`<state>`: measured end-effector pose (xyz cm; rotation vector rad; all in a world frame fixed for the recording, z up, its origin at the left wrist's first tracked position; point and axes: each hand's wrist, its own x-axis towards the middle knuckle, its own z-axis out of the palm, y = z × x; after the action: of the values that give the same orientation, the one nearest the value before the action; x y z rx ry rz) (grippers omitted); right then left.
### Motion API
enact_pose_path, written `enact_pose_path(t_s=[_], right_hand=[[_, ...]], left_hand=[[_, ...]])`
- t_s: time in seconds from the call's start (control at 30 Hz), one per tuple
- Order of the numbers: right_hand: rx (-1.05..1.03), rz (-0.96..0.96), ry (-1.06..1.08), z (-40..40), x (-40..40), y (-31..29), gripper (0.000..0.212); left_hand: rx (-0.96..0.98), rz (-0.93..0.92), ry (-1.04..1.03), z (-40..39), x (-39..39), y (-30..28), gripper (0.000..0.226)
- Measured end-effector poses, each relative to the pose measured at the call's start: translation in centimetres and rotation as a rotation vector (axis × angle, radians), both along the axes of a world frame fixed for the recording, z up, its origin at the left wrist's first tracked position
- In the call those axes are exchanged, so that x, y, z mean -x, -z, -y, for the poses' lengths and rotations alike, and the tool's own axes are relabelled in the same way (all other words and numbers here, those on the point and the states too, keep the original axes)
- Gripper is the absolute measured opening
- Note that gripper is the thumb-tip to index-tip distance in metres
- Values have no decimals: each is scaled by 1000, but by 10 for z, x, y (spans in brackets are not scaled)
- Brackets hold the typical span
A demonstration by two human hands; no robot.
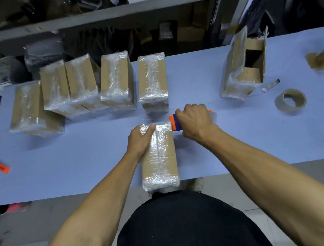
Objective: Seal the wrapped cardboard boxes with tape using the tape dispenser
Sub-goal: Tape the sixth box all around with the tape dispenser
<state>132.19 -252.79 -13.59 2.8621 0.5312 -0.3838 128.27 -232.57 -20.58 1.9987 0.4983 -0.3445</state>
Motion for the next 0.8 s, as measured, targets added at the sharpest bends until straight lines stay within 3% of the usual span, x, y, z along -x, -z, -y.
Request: enact_pose_path(t_s=[0.13, 0.3, 0.37, 0.5, 0.6, 0.7, 0.8], right_hand=[[-30, -44, 167, 0, 17, 21, 44], [-104, -82, 384, 10, 34, 59, 82], [-163, -188, 395, -1, 37, 73, 84], [-279, -277, 435, -10, 33, 80, 72], [-667, -82, 535, -19, 34, 68, 27], [-1117, -223, 669, -43, 45, 46, 41], [-1302, -114, 695, -60, 46, 30, 41]], left_hand=[[-15, -14, 25, -4, 5, 2, 41], [52, -76, 53, -5, 4, 6, 61], [105, -97, 37, -5, 6, 6, 65], [8, 2, -64, -8, 18, 5, 43], [-66, 104, -37, -11, 24, 3, 31], [-28, 131, -107, -8, 28, -4, 16], [81, 198, -253, -8, 22, -22, 10]])
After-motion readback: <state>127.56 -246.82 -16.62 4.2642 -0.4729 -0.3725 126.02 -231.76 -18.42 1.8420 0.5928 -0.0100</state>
